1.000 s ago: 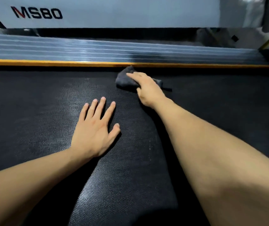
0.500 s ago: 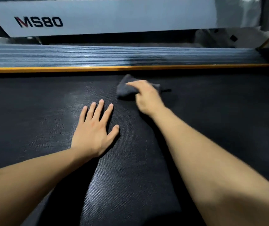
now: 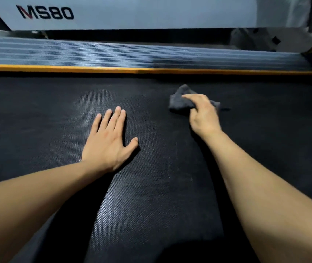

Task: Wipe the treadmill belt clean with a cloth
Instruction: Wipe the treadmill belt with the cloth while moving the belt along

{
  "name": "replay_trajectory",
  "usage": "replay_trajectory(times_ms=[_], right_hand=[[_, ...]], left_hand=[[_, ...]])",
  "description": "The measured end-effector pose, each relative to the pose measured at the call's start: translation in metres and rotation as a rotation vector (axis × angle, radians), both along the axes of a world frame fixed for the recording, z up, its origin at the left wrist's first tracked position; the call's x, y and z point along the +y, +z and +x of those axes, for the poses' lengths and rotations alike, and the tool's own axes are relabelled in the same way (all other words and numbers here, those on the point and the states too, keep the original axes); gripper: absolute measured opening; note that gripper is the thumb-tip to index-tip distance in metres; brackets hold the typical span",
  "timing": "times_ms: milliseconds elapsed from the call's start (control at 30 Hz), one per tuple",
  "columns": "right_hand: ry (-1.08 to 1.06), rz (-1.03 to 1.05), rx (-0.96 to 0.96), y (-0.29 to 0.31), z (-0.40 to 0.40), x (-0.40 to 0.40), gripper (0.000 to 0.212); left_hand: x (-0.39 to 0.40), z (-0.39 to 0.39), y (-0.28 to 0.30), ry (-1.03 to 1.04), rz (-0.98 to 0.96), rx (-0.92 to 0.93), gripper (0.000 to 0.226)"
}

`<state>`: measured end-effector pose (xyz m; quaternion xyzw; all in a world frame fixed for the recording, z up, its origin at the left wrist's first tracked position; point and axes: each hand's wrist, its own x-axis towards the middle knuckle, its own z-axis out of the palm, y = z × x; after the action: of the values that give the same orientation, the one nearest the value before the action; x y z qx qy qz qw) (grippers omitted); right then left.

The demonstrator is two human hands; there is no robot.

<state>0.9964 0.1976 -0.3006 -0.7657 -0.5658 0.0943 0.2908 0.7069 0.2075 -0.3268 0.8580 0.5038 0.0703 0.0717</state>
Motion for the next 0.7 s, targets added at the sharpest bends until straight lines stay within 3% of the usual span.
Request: replay_trajectory(times_ms=[100, 200, 300, 400, 500, 567, 700], right_hand=[[0.341, -0.005, -0.004, -0.005, -0.074, 0.012, 0.062], [0.429, -0.014, -0.043, -0.006, -0.100, 0.011, 0.063], [0.341, -0.044, -0.041, -0.006, -0.047, -0.006, 0.069], [0.050, -0.056, -0.049, -0.004, 0.025, -0.037, 0.067], [-0.168, -0.097, -0.040, 0.000, 0.047, -0.053, 0.059], [-0.138, -0.042, -0.036, -0.002, 0.016, -0.046, 0.058], [0.210, -0.007, -0.081, -0.017, -0.084, -0.032, 0.060]], left_hand=[[0.001, 0.001, 0.000, 0.008, 0.002, 0.001, 0.098], [0.002, -0.002, 0.004, 0.009, -0.026, -0.004, 0.104], [0.002, -0.004, 0.004, 0.019, -0.030, -0.010, 0.104], [0.001, -0.003, 0.003, 0.034, -0.026, -0.009, 0.104], [0.001, 0.001, 0.000, 0.050, -0.014, -0.005, 0.104], [0.001, 0.002, 0.001, 0.050, -0.018, -0.002, 0.104], [0.002, -0.001, 0.005, 0.034, -0.032, -0.001, 0.102]])
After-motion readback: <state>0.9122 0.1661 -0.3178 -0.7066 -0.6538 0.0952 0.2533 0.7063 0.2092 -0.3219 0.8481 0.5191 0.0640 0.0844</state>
